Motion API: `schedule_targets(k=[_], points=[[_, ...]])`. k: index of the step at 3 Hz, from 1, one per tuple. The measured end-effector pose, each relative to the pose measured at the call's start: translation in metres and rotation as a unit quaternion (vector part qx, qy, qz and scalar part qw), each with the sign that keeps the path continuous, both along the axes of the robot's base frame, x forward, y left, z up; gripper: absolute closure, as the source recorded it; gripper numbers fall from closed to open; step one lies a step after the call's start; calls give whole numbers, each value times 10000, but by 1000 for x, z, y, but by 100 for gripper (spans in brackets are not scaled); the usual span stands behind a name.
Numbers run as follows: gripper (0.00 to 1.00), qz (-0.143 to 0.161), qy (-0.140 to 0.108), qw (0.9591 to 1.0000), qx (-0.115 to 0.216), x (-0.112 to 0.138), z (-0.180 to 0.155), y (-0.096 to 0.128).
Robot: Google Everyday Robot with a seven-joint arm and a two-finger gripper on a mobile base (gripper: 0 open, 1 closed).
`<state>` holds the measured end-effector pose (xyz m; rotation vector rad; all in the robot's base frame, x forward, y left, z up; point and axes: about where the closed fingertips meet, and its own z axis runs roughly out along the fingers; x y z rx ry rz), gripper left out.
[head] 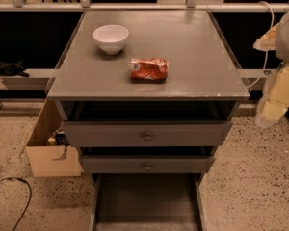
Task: Place coke can into bottom drawer
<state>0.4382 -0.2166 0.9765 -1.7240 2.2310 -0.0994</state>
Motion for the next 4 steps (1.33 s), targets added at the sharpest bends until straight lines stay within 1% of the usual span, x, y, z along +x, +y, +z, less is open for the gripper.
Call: schedule_targets(k=[1, 2, 3, 4], points=[[0, 1, -8, 10000, 2, 0, 0, 0], [0, 46, -32, 10000, 76, 15, -1, 4], [0, 206, -83, 9992, 341, 46, -3, 13], [0, 474, -102, 9961, 733, 85, -4, 30]])
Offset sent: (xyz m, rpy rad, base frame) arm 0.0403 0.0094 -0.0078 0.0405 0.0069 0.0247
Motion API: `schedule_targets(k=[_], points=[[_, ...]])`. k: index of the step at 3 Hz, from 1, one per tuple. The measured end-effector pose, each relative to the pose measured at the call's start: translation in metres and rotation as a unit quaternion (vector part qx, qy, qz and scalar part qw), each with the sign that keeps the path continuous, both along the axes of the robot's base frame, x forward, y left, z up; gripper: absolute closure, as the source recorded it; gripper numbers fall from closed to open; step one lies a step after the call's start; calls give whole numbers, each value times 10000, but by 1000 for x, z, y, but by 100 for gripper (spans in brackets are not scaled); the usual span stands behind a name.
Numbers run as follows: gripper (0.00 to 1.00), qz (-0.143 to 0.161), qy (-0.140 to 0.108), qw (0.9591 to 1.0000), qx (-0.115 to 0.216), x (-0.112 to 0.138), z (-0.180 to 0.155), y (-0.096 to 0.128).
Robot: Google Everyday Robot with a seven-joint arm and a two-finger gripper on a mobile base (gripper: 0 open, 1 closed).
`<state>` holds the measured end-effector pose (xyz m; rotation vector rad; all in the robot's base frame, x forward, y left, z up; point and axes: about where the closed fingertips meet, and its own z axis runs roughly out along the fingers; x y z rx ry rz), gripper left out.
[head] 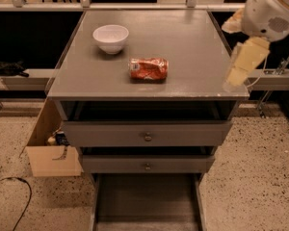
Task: Place coke can into bottom drawer
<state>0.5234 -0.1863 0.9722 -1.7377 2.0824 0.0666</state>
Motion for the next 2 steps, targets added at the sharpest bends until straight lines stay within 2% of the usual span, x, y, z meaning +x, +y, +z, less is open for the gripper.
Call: schedule_targets(k=[1, 2], points=[[0, 226, -62, 9994, 271, 41, 1, 23], [0, 498, -99, 9978, 425, 81, -3, 59]])
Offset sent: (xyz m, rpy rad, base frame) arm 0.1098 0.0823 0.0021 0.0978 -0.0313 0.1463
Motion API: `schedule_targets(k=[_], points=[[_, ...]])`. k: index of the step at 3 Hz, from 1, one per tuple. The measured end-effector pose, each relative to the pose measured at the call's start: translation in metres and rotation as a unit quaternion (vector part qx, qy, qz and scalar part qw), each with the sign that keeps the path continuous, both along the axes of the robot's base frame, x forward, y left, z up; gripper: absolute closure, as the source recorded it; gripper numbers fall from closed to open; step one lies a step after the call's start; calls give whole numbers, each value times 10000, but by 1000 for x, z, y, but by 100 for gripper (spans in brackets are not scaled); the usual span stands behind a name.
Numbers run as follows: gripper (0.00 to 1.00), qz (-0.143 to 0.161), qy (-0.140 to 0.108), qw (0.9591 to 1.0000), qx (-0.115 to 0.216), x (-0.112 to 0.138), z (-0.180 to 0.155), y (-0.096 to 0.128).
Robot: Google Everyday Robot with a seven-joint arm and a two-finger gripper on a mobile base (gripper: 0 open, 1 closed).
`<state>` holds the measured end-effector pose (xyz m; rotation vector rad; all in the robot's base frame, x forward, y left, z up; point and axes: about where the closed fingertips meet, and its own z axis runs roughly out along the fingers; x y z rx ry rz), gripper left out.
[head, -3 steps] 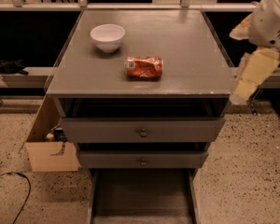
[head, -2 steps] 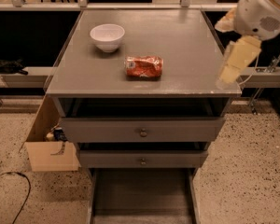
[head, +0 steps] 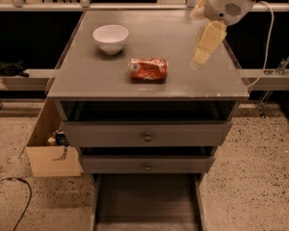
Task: Place coke can into bottom drawer
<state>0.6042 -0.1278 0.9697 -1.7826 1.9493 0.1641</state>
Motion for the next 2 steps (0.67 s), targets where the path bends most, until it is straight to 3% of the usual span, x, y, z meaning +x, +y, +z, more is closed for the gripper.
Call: schedule_targets(k=[1, 2], points=[[0, 132, 32, 9999, 72, 19, -6, 20], [0, 320, 234, 9991, 135, 38, -29, 59]])
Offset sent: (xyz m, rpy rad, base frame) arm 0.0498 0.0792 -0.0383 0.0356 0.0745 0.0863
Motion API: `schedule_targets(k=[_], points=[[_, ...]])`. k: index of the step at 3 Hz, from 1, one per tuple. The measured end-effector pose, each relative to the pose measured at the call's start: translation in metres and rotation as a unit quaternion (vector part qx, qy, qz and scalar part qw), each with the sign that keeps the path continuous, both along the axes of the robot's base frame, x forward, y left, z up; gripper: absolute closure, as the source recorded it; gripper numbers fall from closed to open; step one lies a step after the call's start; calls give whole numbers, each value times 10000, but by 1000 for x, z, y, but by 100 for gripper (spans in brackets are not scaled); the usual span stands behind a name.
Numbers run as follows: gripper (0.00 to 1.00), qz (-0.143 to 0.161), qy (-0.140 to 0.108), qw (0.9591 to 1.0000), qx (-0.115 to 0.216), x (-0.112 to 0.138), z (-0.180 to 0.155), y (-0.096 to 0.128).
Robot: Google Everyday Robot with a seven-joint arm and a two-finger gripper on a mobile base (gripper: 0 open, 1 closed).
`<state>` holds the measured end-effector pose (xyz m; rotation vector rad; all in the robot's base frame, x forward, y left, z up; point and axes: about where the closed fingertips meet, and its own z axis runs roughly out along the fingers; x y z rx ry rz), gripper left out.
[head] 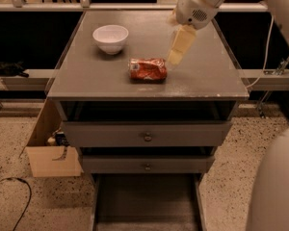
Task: Place coke can into bottom drawer
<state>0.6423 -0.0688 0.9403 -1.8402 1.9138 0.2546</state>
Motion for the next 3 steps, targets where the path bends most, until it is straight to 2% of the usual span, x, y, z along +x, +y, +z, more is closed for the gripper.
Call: schedule_targets(k=[2, 3], points=[[0, 251, 264, 9993, -96, 10, -33, 43], [0, 257, 341, 9988, -249, 13, -53, 44]])
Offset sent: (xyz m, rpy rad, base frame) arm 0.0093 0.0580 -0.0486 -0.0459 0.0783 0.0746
